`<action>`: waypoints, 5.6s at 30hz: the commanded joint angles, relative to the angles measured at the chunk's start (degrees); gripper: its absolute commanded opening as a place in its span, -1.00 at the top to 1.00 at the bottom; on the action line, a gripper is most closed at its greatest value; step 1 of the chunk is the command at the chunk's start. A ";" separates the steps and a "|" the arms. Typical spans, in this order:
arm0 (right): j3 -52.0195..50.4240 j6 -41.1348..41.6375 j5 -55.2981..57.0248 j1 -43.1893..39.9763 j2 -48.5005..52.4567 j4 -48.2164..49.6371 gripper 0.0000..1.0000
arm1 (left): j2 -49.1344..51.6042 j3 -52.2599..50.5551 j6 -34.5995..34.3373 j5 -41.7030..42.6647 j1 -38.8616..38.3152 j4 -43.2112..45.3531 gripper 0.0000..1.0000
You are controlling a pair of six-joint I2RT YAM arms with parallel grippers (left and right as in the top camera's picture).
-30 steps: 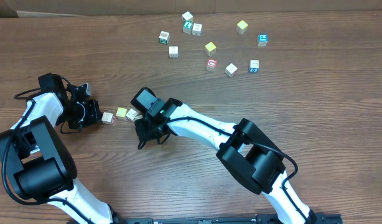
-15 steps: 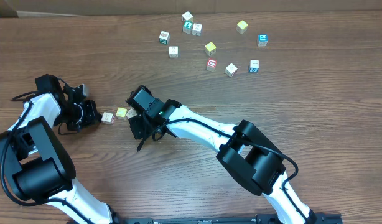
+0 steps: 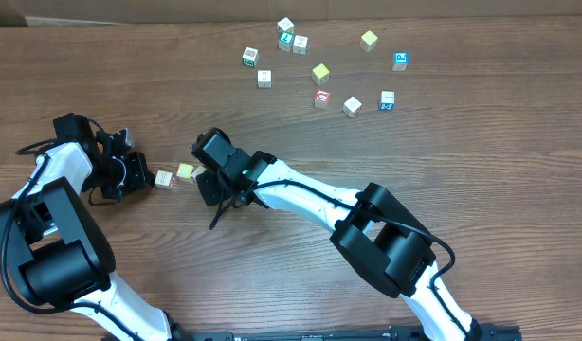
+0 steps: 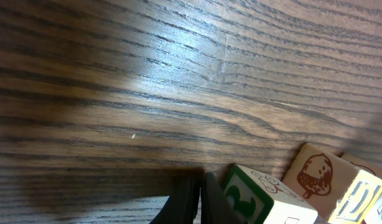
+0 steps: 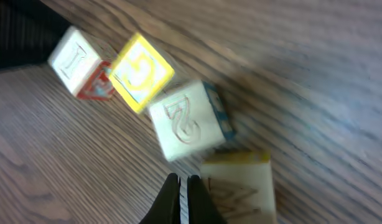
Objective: Form a horizontal line
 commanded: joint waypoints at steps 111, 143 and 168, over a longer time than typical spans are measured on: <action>-2.82 5.27 -6.91 -7.69 -1.62 -5.31 0.93 | 4.04 -2.82 -0.35 -9.79 1.33 -0.07 0.92; -2.82 8.85 -11.89 -7.21 -1.51 0.04 0.93 | 4.02 -2.82 -0.35 -9.79 1.33 -0.02 0.92; -0.81 13.84 -16.04 -8.87 -2.71 -10.62 0.93 | 4.02 -2.82 -2.51 -3.10 1.29 4.90 0.92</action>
